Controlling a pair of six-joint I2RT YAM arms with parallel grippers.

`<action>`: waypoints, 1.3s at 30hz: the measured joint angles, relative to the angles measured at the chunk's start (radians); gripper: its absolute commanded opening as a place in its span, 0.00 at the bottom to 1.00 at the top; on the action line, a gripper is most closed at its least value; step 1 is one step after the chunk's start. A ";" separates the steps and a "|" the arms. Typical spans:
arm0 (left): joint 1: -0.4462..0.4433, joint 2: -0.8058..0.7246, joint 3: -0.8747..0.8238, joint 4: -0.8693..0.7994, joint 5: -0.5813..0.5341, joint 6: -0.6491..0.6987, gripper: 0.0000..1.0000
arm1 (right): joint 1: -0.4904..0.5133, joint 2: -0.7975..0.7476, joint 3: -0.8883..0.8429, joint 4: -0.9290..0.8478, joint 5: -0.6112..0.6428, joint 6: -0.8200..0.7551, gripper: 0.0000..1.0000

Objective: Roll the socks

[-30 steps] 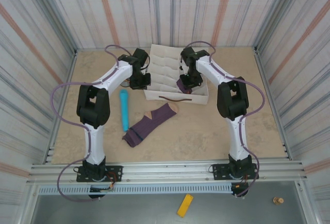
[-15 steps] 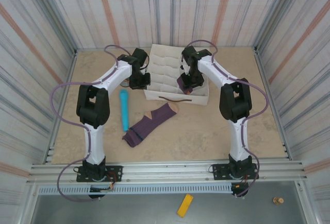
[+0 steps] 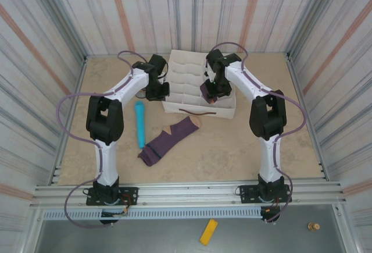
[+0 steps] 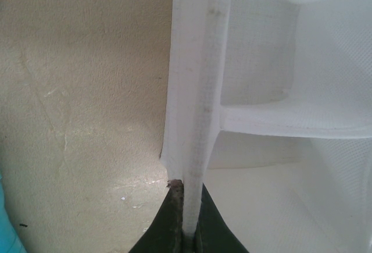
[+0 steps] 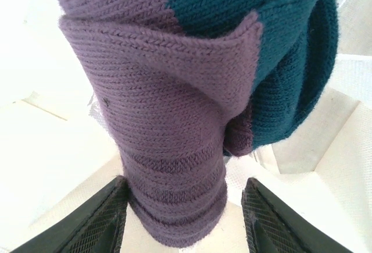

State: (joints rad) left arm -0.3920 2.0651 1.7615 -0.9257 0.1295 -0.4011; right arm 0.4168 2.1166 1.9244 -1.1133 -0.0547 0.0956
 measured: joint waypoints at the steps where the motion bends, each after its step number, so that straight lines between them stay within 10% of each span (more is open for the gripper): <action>1: 0.000 0.000 0.000 0.000 0.000 0.000 0.00 | 0.000 0.000 0.004 -0.003 0.000 0.000 0.58; 39: 0.000 0.000 0.000 0.000 0.001 0.000 0.00 | 0.000 0.144 0.249 -0.063 -0.003 -0.021 0.98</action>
State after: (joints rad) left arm -0.3916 2.0651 1.7618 -0.9257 0.1303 -0.4007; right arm 0.4164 2.2608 2.1731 -1.1763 -0.0582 0.0742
